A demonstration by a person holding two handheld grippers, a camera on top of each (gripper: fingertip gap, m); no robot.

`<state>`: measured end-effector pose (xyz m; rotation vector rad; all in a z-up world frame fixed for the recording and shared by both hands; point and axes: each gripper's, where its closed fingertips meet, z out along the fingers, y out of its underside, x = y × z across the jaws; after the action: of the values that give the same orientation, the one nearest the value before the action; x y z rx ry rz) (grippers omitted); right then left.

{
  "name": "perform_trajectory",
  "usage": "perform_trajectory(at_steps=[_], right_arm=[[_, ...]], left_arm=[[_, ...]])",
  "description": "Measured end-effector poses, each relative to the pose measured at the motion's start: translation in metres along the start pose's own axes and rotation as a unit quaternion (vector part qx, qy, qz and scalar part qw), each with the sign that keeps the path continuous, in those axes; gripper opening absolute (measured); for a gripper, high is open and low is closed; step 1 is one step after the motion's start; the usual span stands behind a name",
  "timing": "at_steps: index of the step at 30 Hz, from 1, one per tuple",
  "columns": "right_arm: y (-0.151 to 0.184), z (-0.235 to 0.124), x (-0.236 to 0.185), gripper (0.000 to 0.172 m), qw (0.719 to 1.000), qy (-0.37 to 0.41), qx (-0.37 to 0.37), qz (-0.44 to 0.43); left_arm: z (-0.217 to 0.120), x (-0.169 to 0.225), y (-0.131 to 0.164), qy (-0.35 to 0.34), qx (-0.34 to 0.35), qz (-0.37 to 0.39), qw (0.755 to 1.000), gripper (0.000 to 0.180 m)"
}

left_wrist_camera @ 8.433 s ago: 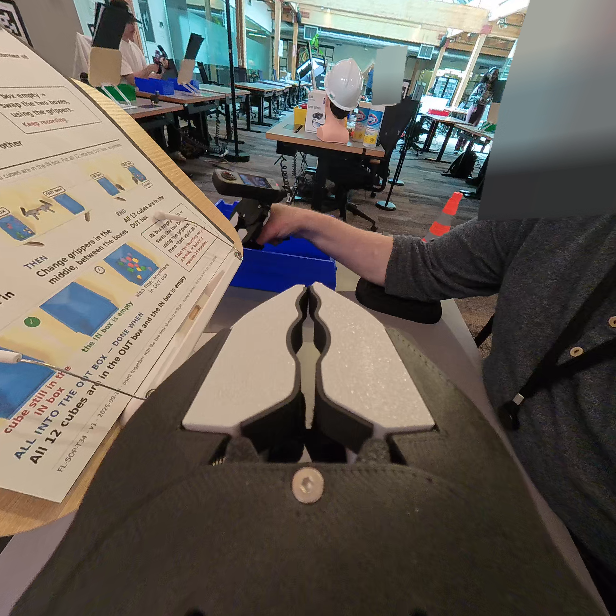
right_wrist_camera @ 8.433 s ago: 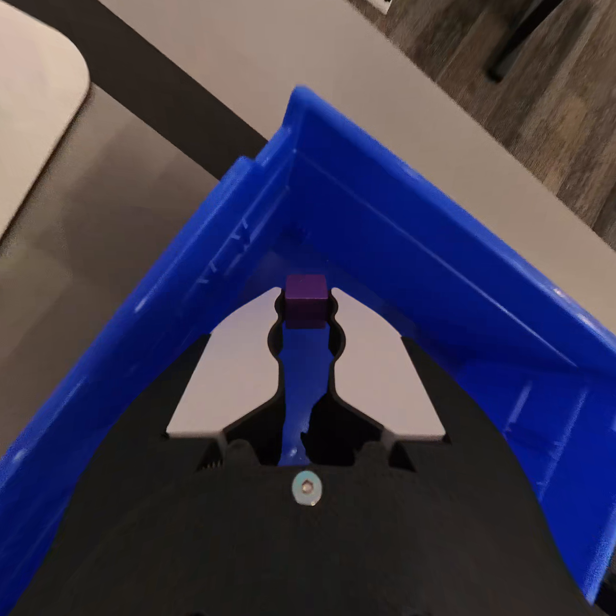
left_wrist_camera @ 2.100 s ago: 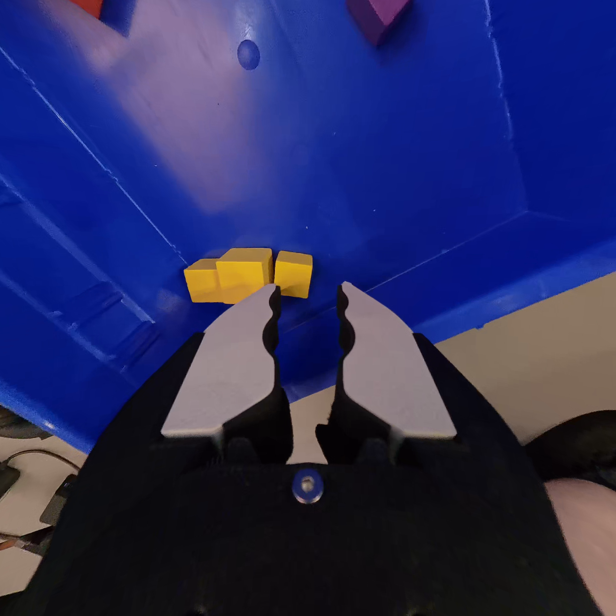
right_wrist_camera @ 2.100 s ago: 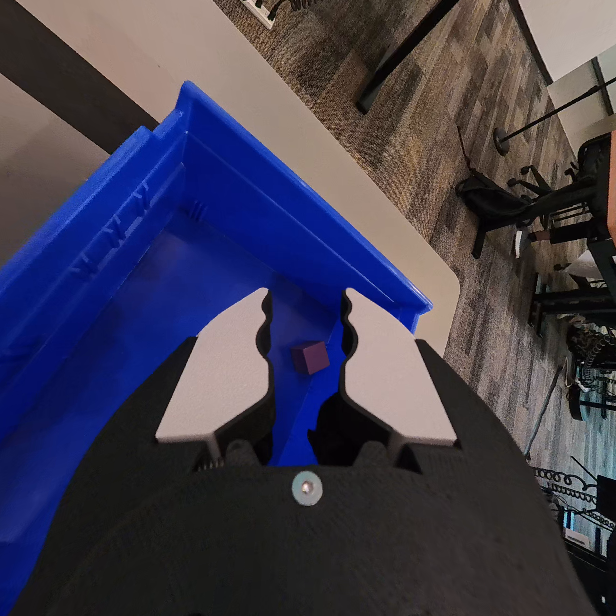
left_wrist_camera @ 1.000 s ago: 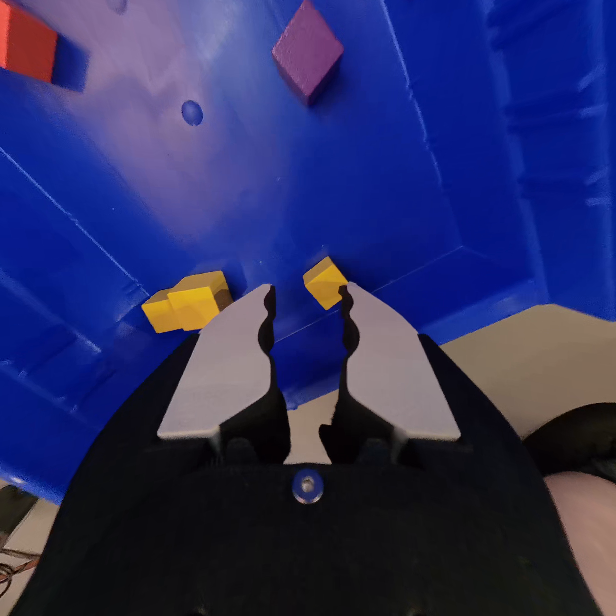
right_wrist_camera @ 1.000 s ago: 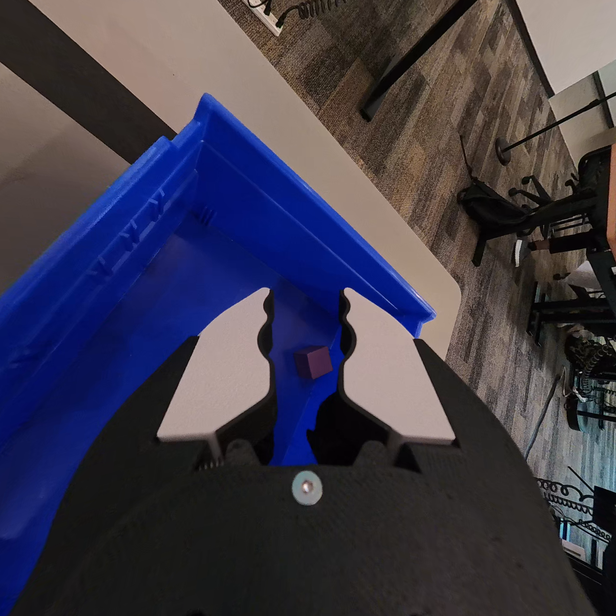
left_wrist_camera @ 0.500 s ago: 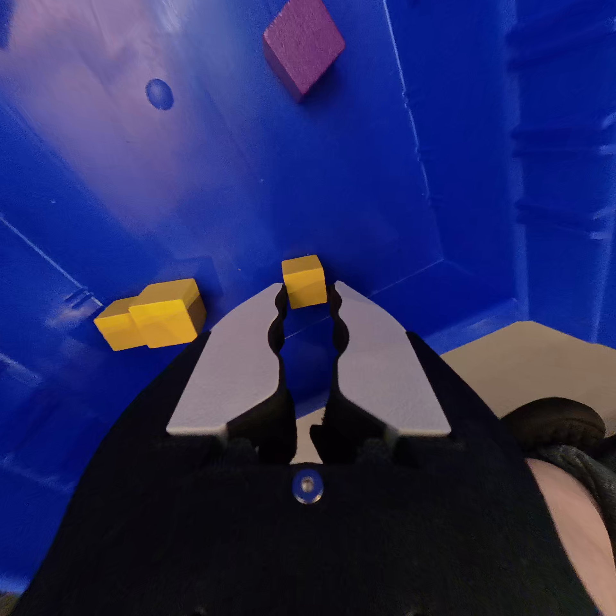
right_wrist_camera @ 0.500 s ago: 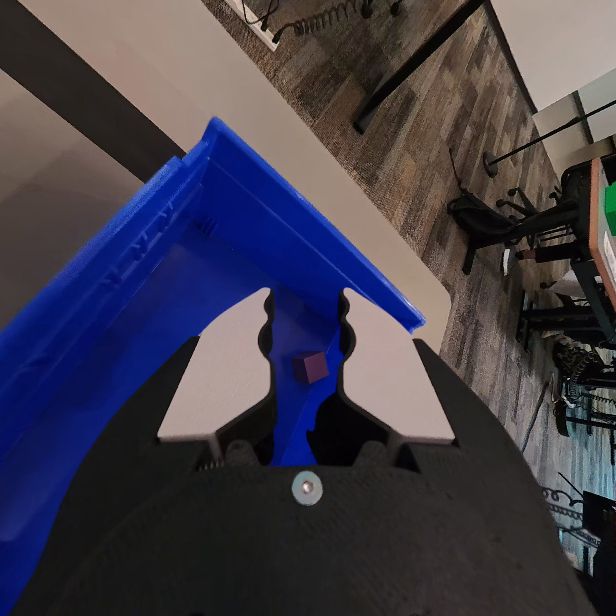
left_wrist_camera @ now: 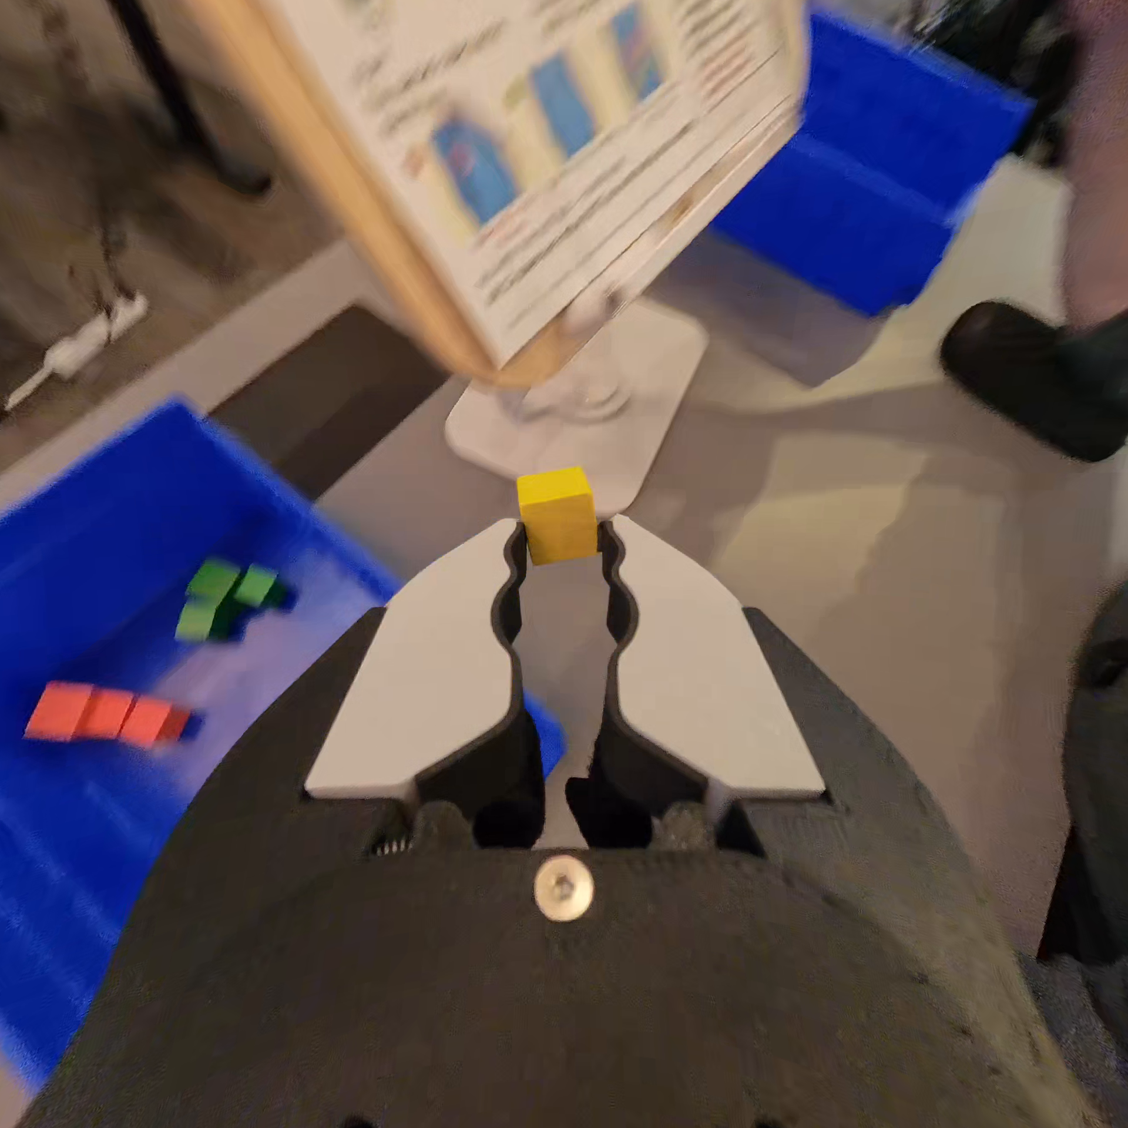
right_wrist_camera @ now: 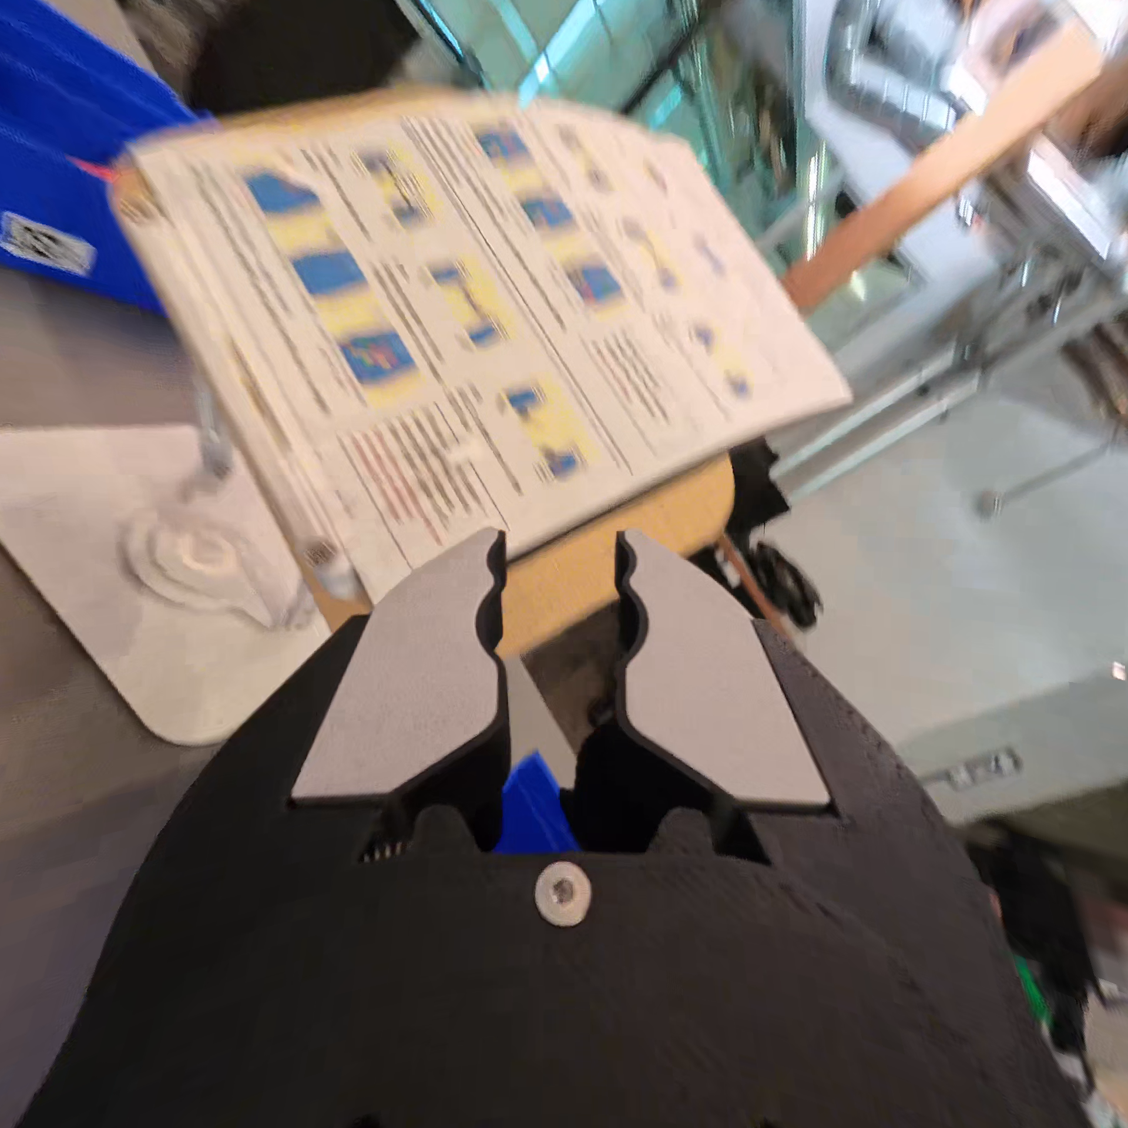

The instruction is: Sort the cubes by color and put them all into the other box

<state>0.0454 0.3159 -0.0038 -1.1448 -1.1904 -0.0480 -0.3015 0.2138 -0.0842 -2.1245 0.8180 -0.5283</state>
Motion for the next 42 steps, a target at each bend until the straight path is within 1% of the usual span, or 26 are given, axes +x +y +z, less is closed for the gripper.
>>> perform_trajectory(at_steps=[2,4,7,9,12,13,18,20,22,24,26,28,31,32,33,35,39,41,42], right_arm=[[-0.036,0.000,-0.027,0.037,0.998,-0.026,0.053,-0.028],[-0.064,0.001,-0.053,0.039,0.993,-0.040,0.093,-0.052],[-0.092,0.005,-0.089,0.047,0.987,-0.062,0.134,-0.066],[-0.100,0.009,-0.109,0.052,0.984,-0.079,0.144,-0.067],[-0.107,0.011,-0.126,0.055,0.979,-0.069,0.164,-0.103],[-0.108,0.012,-0.130,0.057,0.978,-0.069,0.165,-0.108],[-0.113,0.013,-0.147,0.054,0.974,-0.084,0.178,-0.113],[-0.112,0.014,-0.155,0.050,0.972,-0.088,0.177,-0.126],[-0.112,0.016,-0.157,0.039,0.972,-0.081,0.179,-0.129],[-0.113,0.016,-0.157,0.036,0.972,-0.073,0.181,-0.128],[-0.113,0.016,-0.155,0.023,0.973,-0.069,0.181,-0.129],[-0.114,0.016,-0.157,0.020,0.971,-0.067,0.184,-0.135],[-0.114,0.016,-0.157,0.021,0.971,-0.059,0.185,-0.137],[-0.115,0.015,-0.157,0.025,0.971,-0.060,0.188,-0.132],[-0.116,0.014,-0.157,0.033,0.972,-0.064,0.190,-0.127],[-0.117,0.014,-0.156,0.038,0.972,-0.064,0.188,-0.127],[-0.120,0.008,-0.154,0.039,0.968,-0.062,0.198,-0.138],[-0.122,0.006,-0.154,0.036,0.966,-0.065,0.205,-0.141],[-0.122,0.005,-0.154,0.031,0.966,-0.068,0.208,-0.142]], left_arm=[[0.005,0.025,-0.028,0.036,0.046,0.022,0.998,0.024],[0.016,0.055,-0.052,0.089,0.086,0.040,0.992,0.024],[0.042,0.097,-0.075,0.168,0.118,0.058,0.977,0.024],[0.059,0.123,-0.084,0.220,0.129,0.060,0.965,0.024],[0.072,0.158,-0.094,0.307,0.156,0.055,0.937,0.024],[0.076,0.165,-0.096,0.323,0.160,0.047,0.932,0.024],[0.080,0.196,-0.102,0.416,0.188,0.030,0.889,0.024],[0.084,0.202,-0.102,0.428,0.188,0.029,0.883,0.024],[0.085,0.206,-0.100,0.442,0.182,0.026,0.878,0.024],[0.085,0.208,-0.099,0.447,0.183,0.028,0.875,0.024],[0.081,0.210,-0.100,0.460,0.189,0.025,0.867,0.024],[0.083,0.213,-0.098,0.463,0.182,0.026,0.867,0.024],[0.083,0.213,-0.098,0.469,0.186,0.024,0.863,0.024],[0.082,0.213,-0.099,0.472,0.188,0.023,0.861,0.024],[0.082,0.212,-0.099,0.473,0.191,0.021,0.860,0.024],[0.084,0.211,-0.098,0.470,0.187,0.021,0.862,0.024],[0.087,0.208,-0.096,0.471,0.183,0.016,0.863,0.024],[0.089,0.209,-0.094,0.473,0.178,0.015,0.863,0.023],[0.089,0.210,-0.094,0.477,0.177,0.014,0.861,0.023]])
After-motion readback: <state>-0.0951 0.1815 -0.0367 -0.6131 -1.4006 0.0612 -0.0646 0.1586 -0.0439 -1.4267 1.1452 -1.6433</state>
